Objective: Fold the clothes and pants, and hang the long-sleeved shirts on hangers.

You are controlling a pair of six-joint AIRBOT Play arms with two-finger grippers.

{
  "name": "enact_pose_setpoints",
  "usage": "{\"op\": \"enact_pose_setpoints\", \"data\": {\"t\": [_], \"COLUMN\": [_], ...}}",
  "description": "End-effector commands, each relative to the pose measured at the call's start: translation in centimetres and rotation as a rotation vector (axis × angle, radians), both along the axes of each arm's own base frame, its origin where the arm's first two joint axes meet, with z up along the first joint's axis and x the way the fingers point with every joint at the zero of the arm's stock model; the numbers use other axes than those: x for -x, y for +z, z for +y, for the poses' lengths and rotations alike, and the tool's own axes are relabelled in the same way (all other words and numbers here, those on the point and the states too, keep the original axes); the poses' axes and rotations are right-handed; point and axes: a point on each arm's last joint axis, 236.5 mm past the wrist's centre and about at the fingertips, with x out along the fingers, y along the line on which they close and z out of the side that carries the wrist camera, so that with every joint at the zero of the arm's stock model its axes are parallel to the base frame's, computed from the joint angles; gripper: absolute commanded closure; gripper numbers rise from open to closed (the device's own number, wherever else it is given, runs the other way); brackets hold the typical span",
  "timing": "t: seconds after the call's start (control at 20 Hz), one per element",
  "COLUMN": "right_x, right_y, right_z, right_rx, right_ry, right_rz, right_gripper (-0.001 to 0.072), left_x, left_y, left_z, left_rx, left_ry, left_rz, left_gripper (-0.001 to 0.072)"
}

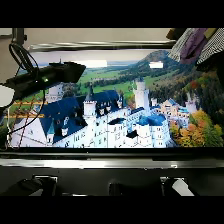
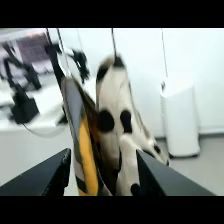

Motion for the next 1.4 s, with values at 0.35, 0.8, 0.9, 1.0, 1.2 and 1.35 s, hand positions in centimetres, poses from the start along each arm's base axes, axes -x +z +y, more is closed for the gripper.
{"op": "enact_pose_setpoints", "data": {"t": [0.35, 0.8, 0.9, 1.0, 1.2, 1.35], "right_x": [-14.8, -29.8, -28.7, -27.0, -23.9, -22.9], "right_y": [2.4, -26.8, -30.6, -34.1, -40.8, -42.6], "right_z": [13.3, 29.8, 33.4, 36.6, 40.5, 41.5], "right_rx": [-0.019, -0.488, -0.539, -0.570, -0.642, -0.670], "right_ry": [0.918, 1.449, 1.512, 1.574, 1.620, 1.632], "right_rz": [-0.193, 0.840, 0.950, 1.049, 1.252, 1.310], "right_gripper": [0.0223, 0.0233, 0.0233, 0.0233, 0.0421, 0.0678], "left_x": [0.6, 4.0, 5.4, 6.0, 7.2, 7.4], "left_y": [0.2, -6.6, -8.0, -8.7, -11.8, -12.5], "left_z": [0.1, 7.6, 10.1, 12.5, 16.5, 17.1], "left_rx": [0.012, -0.292, -0.367, -0.393, -0.399, -0.449], "left_ry": [-0.002, 0.124, 0.130, 0.164, 0.249, 0.225], "left_rz": [0.017, 0.298, 0.347, 0.350, 0.422, 0.406], "left_gripper": [0.0031, 0.0030, 0.0031, 0.0032, 0.0187, 0.0678]}}
